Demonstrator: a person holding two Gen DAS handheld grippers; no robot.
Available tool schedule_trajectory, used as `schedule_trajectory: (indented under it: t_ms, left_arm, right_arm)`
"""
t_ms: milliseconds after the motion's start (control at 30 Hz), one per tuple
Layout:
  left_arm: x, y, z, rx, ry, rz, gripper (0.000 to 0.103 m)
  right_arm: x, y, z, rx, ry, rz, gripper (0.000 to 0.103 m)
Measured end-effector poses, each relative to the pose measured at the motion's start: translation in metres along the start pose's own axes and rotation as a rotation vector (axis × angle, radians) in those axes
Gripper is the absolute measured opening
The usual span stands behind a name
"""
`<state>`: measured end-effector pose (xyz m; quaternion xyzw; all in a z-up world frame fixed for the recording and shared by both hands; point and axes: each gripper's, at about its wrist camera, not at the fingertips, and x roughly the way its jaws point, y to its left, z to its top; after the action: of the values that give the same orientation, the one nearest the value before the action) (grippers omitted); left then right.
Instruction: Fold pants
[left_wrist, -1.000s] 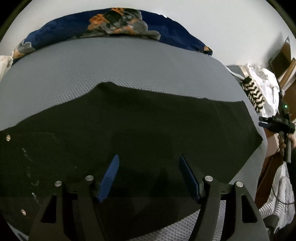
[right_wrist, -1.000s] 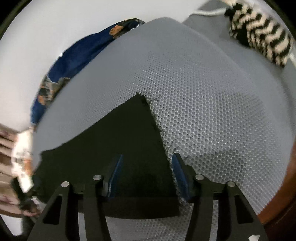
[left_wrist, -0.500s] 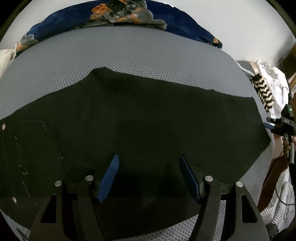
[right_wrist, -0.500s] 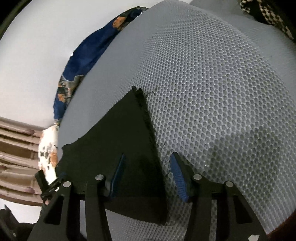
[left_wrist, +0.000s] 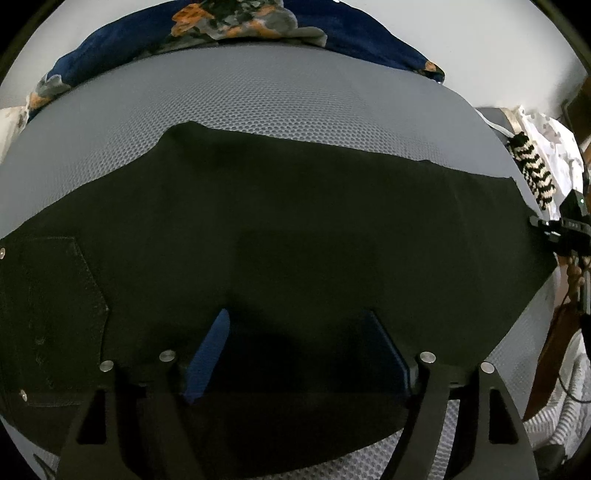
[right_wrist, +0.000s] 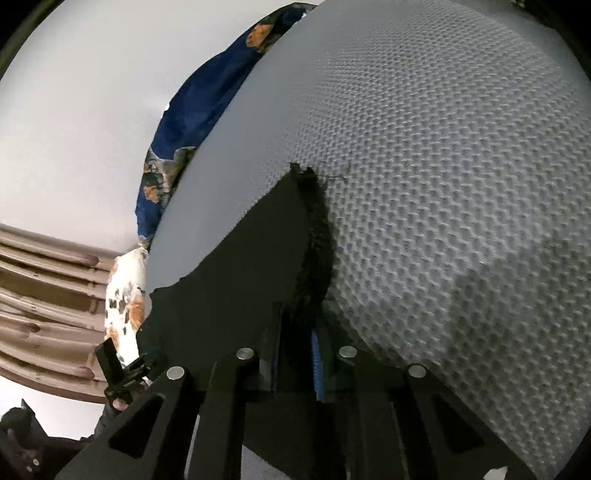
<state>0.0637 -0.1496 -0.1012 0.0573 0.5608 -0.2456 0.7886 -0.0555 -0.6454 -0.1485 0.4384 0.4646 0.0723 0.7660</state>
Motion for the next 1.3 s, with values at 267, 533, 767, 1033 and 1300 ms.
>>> schedule_trajectory:
  t_ms: [267, 533, 767, 1033, 1300]
  left_arm:
    - [-0.002, 0.004, -0.002, -0.009, -0.011, -0.017, 0.078]
    - [-0.017, 0.012, -0.001, -0.022, -0.042, -0.041, 0.078]
    - [-0.034, 0.033, -0.005, -0.053, -0.081, -0.036, 0.078]
    - [-0.054, 0.064, -0.016, -0.102, -0.126, -0.039, 0.078]
    - [-0.075, 0.094, -0.028, -0.148, -0.175, -0.063, 0.078]
  right_arm:
    - [0.004, 0.033, -0.007, -0.044, -0.042, -0.123, 0.008]
    - [0.005, 0.112, -0.022, -0.112, -0.095, -0.066, 0.008]
    - [0.039, 0.188, -0.033, -0.195, -0.048, -0.007, 0.008]
    - [0.114, 0.255, -0.041, -0.229, 0.023, -0.012, 0.007]
    - [0.204, 0.298, -0.067, -0.307, 0.175, -0.015, 0.007]
